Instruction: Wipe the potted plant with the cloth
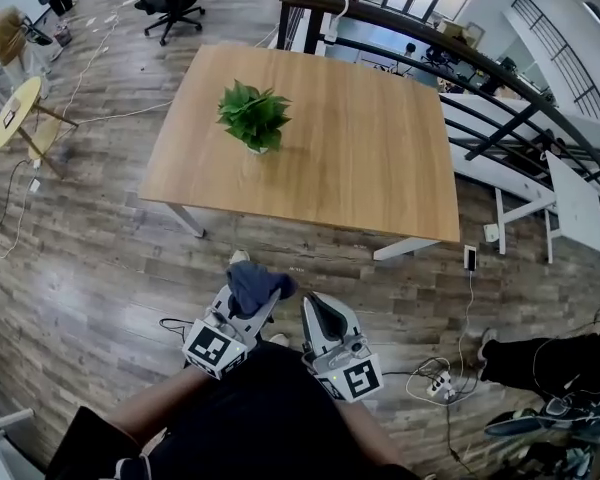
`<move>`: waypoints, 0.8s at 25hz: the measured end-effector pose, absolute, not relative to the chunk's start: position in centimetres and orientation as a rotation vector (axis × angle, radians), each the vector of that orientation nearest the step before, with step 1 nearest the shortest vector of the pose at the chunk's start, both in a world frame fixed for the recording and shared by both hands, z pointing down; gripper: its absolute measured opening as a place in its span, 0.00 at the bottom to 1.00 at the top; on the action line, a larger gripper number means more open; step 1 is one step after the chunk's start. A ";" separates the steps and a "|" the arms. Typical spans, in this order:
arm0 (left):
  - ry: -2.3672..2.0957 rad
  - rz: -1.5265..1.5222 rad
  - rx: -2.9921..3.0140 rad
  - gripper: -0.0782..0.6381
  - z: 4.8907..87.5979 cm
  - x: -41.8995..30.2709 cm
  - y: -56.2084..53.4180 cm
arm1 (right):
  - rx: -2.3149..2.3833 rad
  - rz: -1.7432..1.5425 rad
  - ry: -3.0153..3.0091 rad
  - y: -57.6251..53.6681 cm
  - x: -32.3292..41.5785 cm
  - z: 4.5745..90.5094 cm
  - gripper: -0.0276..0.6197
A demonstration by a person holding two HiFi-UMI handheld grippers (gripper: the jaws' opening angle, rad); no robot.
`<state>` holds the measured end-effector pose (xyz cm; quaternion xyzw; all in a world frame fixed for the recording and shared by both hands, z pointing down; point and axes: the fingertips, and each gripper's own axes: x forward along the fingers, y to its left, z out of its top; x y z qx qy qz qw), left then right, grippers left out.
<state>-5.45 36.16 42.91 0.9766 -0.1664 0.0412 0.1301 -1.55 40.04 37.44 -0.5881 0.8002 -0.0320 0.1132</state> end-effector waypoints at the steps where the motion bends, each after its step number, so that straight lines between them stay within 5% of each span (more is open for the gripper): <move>1: -0.478 0.116 2.833 0.24 43.0 -5.1 35.2 | -1.712 -0.134 2.356 38.9 -1.5 37.8 0.07; 20: -0.474 0.085 2.940 0.24 44.3 -4.3 9.7 | -1.847 -0.095 2.385 12.5 3.9 39.6 0.07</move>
